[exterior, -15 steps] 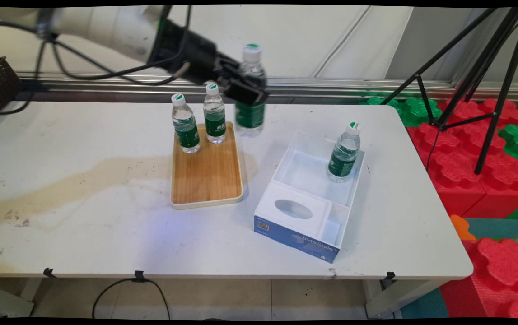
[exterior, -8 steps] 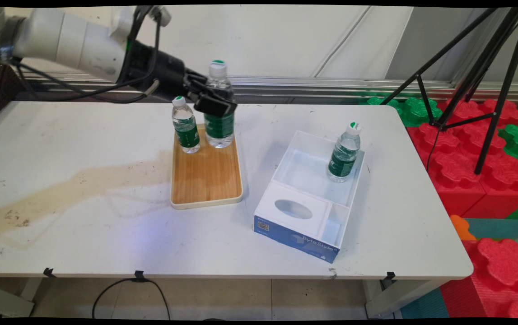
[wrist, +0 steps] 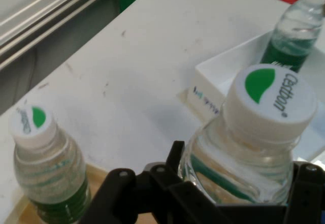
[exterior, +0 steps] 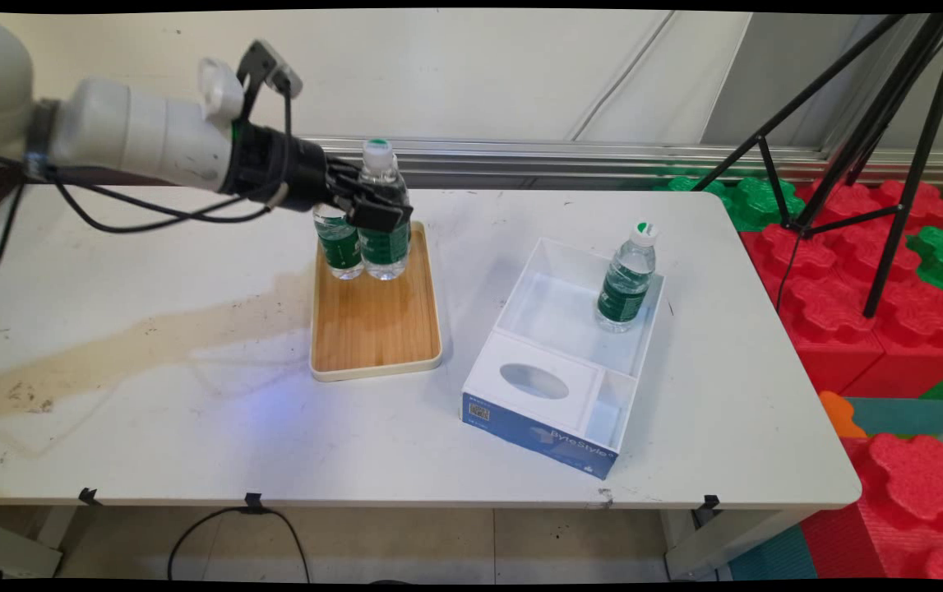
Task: Place the picked object on the tray
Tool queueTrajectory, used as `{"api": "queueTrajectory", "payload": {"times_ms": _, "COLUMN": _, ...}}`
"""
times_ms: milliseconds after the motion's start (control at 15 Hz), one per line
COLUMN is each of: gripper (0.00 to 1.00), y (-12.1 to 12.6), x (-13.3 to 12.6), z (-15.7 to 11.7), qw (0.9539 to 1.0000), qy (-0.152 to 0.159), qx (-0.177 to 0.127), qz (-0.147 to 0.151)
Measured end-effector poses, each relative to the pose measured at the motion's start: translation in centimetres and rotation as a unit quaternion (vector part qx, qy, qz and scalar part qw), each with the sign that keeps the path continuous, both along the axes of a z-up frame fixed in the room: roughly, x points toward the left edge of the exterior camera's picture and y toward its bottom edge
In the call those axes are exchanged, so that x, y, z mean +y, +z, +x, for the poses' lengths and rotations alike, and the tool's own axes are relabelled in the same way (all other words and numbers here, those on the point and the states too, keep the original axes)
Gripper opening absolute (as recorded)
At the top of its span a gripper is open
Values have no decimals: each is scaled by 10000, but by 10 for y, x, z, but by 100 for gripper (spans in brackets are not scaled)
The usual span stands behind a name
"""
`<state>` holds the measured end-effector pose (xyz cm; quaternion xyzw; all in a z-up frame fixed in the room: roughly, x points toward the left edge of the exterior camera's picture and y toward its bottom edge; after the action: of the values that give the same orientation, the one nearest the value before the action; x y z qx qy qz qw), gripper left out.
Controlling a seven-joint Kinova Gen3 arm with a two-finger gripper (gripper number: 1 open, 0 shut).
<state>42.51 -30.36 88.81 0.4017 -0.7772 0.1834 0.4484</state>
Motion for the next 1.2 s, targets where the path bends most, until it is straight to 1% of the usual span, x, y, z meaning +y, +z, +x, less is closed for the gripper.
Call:
{"api": "queueTrajectory", "payload": {"times_ms": 133, "gripper": 0, "y": -20, "x": -5, "z": 0, "qw": 9999, "qy": 108, "qx": 25, "qz": 93}}
{"api": "queueTrajectory", "payload": {"times_ms": 400, "gripper": 0, "y": -53, "x": -13, "z": 0, "qw": 9993, "qy": 264, "qx": 52, "qz": 252}}
{"api": "queueTrajectory", "payload": {"times_ms": 600, "gripper": 0, "y": -74, "x": -19, "z": 1, "qw": 9984, "qy": 453, "qx": 77, "qz": 338}}
{"api": "queueTrajectory", "payload": {"times_ms": 800, "gripper": 0, "y": -88, "x": -24, "z": -1, "qw": 9974, "qy": 588, "qx": 175, "qz": 381}}
{"api": "queueTrajectory", "payload": {"times_ms": 1200, "gripper": 0, "y": -103, "x": -28, "z": -5, "qw": 9967, "qy": 652, "qx": 313, "qz": 374}}
